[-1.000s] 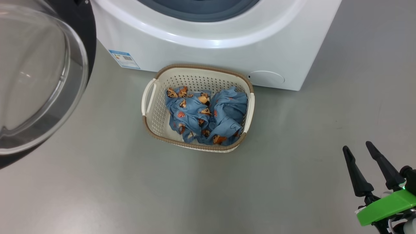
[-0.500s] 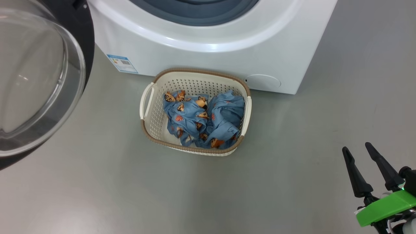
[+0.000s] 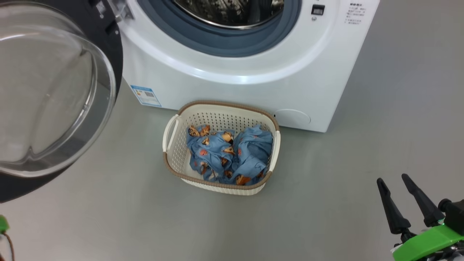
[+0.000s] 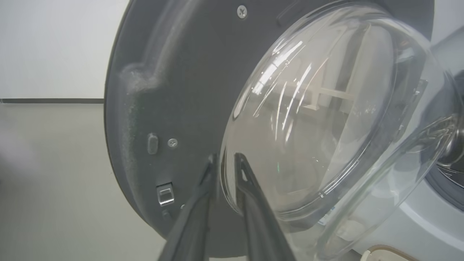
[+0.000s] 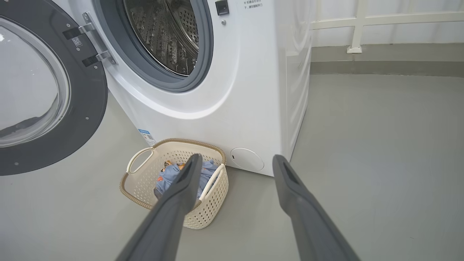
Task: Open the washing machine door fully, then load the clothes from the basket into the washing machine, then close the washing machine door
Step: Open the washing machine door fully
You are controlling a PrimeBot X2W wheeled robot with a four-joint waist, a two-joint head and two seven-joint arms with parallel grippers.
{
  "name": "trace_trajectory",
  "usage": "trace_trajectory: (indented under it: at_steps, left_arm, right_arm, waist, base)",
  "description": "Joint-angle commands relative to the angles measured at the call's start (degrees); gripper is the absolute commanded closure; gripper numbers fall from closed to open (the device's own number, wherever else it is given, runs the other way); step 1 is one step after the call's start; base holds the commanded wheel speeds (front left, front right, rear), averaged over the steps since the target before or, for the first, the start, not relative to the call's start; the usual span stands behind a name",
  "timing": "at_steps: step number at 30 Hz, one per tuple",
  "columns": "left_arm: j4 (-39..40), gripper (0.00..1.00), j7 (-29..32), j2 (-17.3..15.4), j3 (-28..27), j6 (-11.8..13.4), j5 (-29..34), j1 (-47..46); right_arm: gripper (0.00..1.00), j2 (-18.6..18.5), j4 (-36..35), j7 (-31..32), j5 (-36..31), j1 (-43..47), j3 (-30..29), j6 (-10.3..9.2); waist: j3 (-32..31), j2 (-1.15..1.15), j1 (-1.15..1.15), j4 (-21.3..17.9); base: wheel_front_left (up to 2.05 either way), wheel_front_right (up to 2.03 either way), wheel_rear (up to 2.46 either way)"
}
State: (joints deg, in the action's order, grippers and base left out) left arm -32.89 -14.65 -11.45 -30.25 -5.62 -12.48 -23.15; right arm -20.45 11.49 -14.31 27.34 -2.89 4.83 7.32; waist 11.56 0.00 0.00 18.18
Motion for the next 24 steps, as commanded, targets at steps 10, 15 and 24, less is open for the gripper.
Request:
trace_trajectory:
  at_steps: [10, 15, 24]
  left_arm:
    - [10.58, 0.00, -0.35, 1.55, 7.36, -1.84, -2.00, 10.43]
    - [14.74, 0.00, -0.35, 1.52, 14.43, -1.85, -5.30, 14.53]
    - [19.51, 0.00, -0.35, 0.51, 23.28, -1.86, -7.93, 17.86]
  right_arm:
    - [0.00, -0.12, -0.86, -0.69, -0.14, 3.08, 1.14, 0.17]
    - [0.00, 0.23, -1.03, -0.69, -0.26, 3.78, 0.65, 0.17]
    - [0.00, 0.42, -1.44, -0.69, -0.43, 3.67, -0.22, 0.17]
  waist:
    - [-5.83, 0.00, 0.00, -0.75]
    - [-6.75, 0.00, 0.00, -2.65]
    - [-6.52, 0.00, 0.00, -8.06]
  base:
    - [0.00, 0.00, 0.00]
    - [0.00, 0.00, 0.00]
    - [0.00, 0.00, 0.00]
